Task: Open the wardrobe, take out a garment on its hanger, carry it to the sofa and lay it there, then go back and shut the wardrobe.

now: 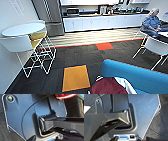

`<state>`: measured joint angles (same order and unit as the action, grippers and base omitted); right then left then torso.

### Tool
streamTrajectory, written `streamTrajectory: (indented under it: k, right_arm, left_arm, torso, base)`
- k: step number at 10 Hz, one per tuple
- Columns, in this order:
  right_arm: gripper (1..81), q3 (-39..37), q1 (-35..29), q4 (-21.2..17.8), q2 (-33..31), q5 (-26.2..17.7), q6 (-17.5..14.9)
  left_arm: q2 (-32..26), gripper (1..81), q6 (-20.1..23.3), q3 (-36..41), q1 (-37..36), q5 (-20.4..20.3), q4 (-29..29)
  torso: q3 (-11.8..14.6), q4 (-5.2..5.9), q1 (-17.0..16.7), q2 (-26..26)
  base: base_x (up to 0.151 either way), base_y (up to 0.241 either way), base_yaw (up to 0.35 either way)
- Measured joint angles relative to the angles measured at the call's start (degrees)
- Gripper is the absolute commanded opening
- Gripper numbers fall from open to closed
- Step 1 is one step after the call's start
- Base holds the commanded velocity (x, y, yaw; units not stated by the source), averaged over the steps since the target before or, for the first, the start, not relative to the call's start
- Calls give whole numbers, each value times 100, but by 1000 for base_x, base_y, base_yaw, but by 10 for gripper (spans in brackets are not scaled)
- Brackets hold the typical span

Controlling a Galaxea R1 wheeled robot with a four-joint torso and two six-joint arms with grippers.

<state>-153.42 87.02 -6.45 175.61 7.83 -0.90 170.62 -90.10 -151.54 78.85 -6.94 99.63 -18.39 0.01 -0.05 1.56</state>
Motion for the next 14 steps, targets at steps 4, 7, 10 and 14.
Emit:
streamTrajectory:
  k: [4, 7, 10, 14]
  right_arm:
    - [811, -5, 16, -2, 6, 2, 0]
    - [811, -9, 17, -7, 11, 11, 5]
    - [811, -16, 24, -9, 6, 22, 5]
    - [811, -22, 27, -9, 9, 7, 5]
  left_arm:
    - [0, 811, 0, -2, 4, 0, -2]
    - [-5, 811, 0, -2, 12, 5, -2]
    - [0, 811, 2, 0, 0, 2, 0]
    - [0, 811, 0, -2, -10, 13, -2]
  torso:
    - [0, 0, 0, 0]
    - [0, 0, 0, 0]
    - [0, 0, 0, 0]
    - [0, 0, 0, 0]
  base:
    - [0, 0, 221]
    - [0, 0, 221]
    - [0, 0, 221]
    - [0, 0, 221]
